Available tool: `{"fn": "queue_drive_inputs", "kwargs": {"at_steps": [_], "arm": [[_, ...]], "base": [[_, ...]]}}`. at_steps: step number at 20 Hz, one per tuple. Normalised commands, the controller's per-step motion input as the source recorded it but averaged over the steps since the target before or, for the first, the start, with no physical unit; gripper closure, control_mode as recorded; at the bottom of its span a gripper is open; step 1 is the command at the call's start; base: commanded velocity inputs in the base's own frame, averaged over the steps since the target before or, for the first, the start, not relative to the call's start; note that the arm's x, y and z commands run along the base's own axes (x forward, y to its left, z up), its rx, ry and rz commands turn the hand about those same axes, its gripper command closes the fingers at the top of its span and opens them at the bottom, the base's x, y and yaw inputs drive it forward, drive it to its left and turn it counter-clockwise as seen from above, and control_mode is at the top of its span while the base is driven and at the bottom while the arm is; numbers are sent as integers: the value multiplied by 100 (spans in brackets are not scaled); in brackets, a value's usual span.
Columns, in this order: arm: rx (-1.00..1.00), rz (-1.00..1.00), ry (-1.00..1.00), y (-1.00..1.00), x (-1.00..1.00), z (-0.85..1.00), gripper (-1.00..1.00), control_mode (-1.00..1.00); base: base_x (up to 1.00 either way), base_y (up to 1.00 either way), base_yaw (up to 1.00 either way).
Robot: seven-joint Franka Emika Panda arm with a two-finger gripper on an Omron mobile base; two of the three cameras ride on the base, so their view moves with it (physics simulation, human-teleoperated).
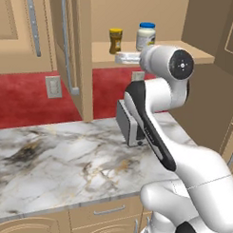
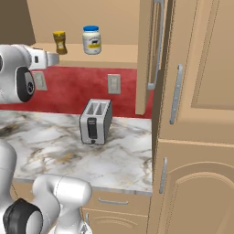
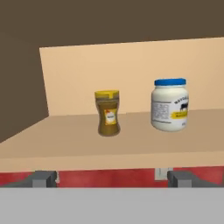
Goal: Collect the turmeric, mayonnaise, and shaker from the cabinet and place them next to the stove.
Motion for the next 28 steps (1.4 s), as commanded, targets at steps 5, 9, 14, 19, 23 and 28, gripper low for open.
{"fn": "queue_drive_inputs", "kwargs": {"at_steps": [5,9,14,19,23,28], "arm": [[0,0,-3,0,0,29,-100,-100],[0,0,0,-1,0,13,-100,-100],[0,0,0,0,5,-2,-100,-100],[0,-1,4,14,40,1,-100,-100],[0,0,3,4,48,17,-100,-100],[0,0,0,-1,32,20,-100,-100]], "base": [[0,0,0],[0,0,0],[0,0,0],[0,0,0],[0,0,0],[0,0,0]]}}
